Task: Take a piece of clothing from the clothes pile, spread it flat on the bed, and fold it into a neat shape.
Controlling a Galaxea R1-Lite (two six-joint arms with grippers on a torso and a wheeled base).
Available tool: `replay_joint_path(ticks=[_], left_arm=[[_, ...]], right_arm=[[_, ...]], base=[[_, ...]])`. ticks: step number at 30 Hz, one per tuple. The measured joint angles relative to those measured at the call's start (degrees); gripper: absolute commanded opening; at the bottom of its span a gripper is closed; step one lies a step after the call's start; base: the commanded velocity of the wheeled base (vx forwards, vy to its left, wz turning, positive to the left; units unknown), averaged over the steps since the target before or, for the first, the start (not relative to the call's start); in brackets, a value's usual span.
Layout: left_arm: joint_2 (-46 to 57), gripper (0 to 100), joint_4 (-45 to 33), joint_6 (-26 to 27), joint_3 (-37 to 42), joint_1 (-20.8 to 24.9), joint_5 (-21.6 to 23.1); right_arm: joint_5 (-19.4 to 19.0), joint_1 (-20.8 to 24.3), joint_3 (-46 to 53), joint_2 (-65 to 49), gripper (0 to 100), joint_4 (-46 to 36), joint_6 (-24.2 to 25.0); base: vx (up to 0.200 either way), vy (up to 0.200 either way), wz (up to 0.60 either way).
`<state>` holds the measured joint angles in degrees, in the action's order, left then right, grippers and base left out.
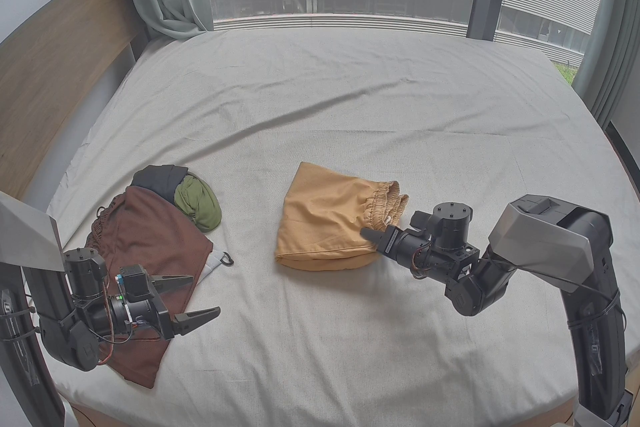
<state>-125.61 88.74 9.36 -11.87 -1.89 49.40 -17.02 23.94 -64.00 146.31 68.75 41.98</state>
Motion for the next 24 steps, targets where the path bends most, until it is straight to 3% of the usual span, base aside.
replay_joint_path(ticks=[3,4,15,24], left_arm=[[0.0,100,0.0,0.0,0.0,0.0,0.0],[0.0,100,0.0,0.0,0.0,0.0,0.0],[-0.1,100,0.0,0.0,-0.1,0.0,0.0],[-0.1,100,0.0,0.0,-0.1,0.0,0.0]], right_arm=[[0.2,0.0,0.4,0.8,0,0.4,0.0],[0.2,0.0,0.4,0.9,100,0.5,0.0],[0.3,0.0,3.5,0.7,100,0.8,-0.2],[0.1,2.5,13.1,-3.4,100,0.7,-1.6]], base=[[0.000,0.000,0.00],[0.000,0.000,0.00],[0.000,0.000,0.00],[0.000,0.000,0.00]])
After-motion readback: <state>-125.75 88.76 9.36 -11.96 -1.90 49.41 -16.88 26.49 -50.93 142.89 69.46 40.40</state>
